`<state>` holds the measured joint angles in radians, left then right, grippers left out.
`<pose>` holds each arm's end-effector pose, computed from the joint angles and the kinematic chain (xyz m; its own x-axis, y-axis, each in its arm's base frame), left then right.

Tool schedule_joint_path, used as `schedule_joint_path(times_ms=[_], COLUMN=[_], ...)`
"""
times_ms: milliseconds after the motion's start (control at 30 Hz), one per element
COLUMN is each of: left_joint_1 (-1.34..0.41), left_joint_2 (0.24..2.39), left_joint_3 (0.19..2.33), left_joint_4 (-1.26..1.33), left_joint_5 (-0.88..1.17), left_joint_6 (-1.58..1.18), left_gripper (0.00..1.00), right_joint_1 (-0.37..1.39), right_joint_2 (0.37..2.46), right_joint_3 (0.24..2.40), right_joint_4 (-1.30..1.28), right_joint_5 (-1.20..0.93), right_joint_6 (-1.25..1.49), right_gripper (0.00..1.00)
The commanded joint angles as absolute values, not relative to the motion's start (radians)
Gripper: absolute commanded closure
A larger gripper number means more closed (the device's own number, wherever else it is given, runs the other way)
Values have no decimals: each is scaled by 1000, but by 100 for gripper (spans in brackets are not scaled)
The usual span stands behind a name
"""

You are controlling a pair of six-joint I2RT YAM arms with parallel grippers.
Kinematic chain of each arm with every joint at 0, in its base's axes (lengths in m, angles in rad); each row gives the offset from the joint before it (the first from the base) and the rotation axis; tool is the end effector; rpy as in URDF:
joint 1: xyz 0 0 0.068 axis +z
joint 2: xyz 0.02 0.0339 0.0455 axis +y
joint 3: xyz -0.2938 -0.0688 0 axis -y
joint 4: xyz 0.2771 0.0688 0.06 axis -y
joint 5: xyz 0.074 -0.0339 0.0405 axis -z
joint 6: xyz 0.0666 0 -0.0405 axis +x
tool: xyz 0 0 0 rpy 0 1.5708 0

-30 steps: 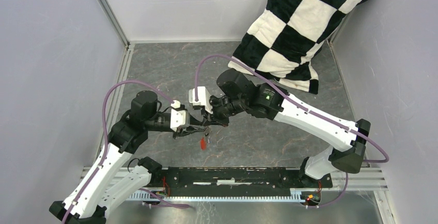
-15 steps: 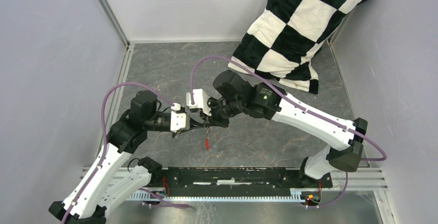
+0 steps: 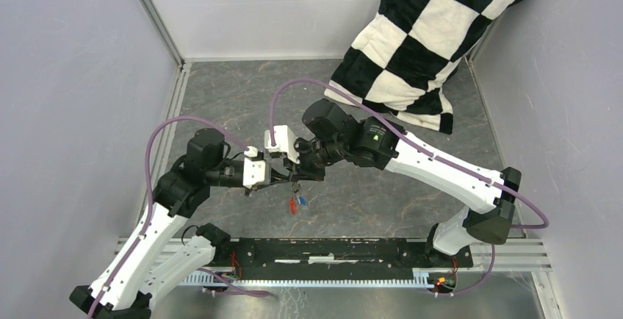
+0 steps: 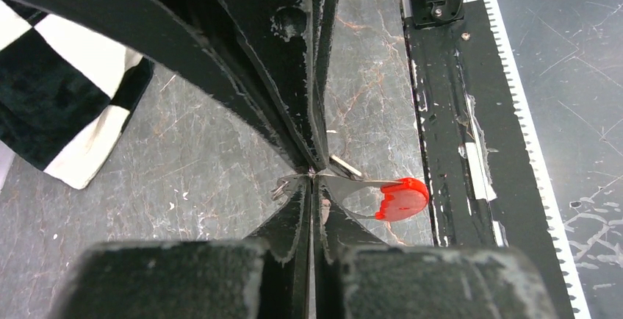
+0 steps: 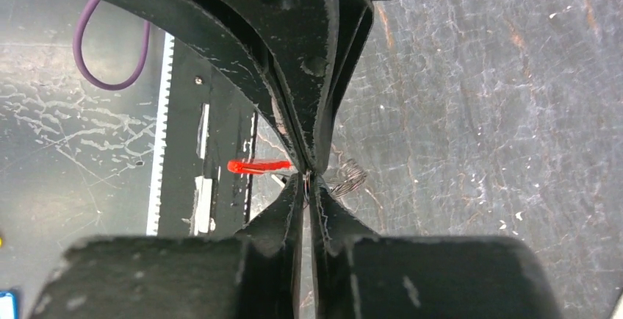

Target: Put the keys on the keyring

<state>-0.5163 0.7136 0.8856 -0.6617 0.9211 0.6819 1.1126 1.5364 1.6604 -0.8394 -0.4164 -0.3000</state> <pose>0.1143 -0.1258 0.3586 0.2558 0.2932 -0.9212 0.9641 -0.0072 0.2654 0.1436 0.3521 0.4124 0.0051 -0.6006 -0.7995 -0.9983 -0.0490 0.0304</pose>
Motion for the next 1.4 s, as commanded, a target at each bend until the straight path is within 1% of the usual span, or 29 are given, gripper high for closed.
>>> schedule_joint_path(times_ms=[0,67,100,267,333,433,533,767,933,1000,1100,1200,1233,1267,1367], left_joint_1=[-516,-516,-515,-515,-515,-515,-515,-516,-516,-516,-515,-515,-515,-516,-516], left_joint_2=[718,721,719,664,631,605,600,582,574,572,571,569,568,568,565], left_joint_3=[917,919,915,867,835,817,813,797,790,789,789,792,792,793,792], left_joint_4=[-662,-642,-612,-427,-344,-298,-287,-234,-241,-242,-242,-248,-250,-251,-253], left_joint_5=[977,962,944,899,876,860,864,834,822,815,812,810,810,810,810], left_joint_6=[716,685,624,428,372,351,351,338,355,360,365,375,376,379,383], left_gripper=[98,98,98,98,98,98,98,98,98,98,98,98,98,98,98], right_joint_1=[1118,1117,1114,1067,1035,977,925,903,903,903,903,903,903,903,902], right_joint_2=[1511,1473,1450,1321,1270,1187,1133,1108,1117,1126,1150,1165,1167,1169,1170], right_joint_3=[1679,1637,1598,1451,1379,1245,1127,1009,995,985,979,976,975,974,975], right_joint_4=[-703,-652,-615,-490,-428,-274,-118,131,193,215,229,240,243,245,237], right_joint_5=[-407,-361,-337,-257,-296,-413,-504,-620,-646,-651,-657,-664,-665,-665,-660], right_joint_6=[-255,-231,-213,-111,-59,63,183,359,391,411,427,434,439,441,438], right_gripper=[81,64,59,47,43,40,40,40,39,40,48,60,63,65,66])
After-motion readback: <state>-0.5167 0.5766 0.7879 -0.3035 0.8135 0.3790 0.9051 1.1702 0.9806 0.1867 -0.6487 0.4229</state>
